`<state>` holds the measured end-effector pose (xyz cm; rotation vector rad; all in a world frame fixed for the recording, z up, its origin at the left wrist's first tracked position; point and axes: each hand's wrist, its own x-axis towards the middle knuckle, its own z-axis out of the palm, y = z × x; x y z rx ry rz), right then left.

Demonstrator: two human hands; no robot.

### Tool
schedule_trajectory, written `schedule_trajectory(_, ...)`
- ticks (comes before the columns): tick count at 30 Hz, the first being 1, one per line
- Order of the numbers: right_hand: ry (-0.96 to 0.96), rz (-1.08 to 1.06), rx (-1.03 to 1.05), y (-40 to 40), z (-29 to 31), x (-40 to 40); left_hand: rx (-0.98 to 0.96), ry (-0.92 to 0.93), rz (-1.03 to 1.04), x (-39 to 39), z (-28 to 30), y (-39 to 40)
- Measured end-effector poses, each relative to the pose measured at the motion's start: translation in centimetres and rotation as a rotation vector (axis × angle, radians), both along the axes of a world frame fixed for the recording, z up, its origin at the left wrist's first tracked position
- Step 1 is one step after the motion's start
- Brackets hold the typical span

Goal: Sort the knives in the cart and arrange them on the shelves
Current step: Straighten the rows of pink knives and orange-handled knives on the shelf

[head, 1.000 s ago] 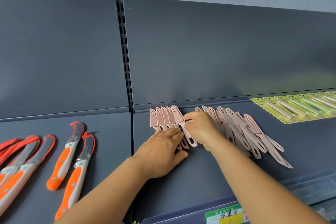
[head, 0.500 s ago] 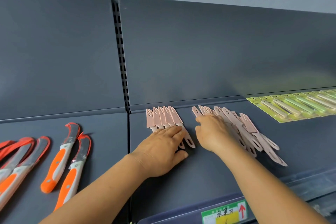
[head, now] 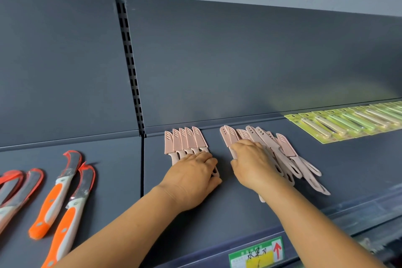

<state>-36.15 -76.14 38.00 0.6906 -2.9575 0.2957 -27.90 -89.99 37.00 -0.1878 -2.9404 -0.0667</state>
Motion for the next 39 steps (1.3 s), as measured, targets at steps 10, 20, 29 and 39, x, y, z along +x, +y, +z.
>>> schedule_trajectory(10, 0.014, 0.004, -0.07, -0.8, 0.2, -0.2, 0.033, 0.018, 0.013, -0.1, -0.3, -0.2)
schedule_trajectory(20, -0.065, -0.168, -0.156, -2.1, 0.9, -1.2, 0.057, 0.046, 0.008, -0.2, -0.4, -0.3)
schedule_trajectory(29, 0.024, -0.106, -0.123, -4.1, 0.9, -0.6, 0.101, 0.067, -0.008, -0.1, -0.3, -0.3)
schedule_trajectory(39, -0.102, 0.051, -0.245, -4.2, 0.9, -0.1, 0.16, 0.038, 0.002, -0.1, -0.2, -0.6)
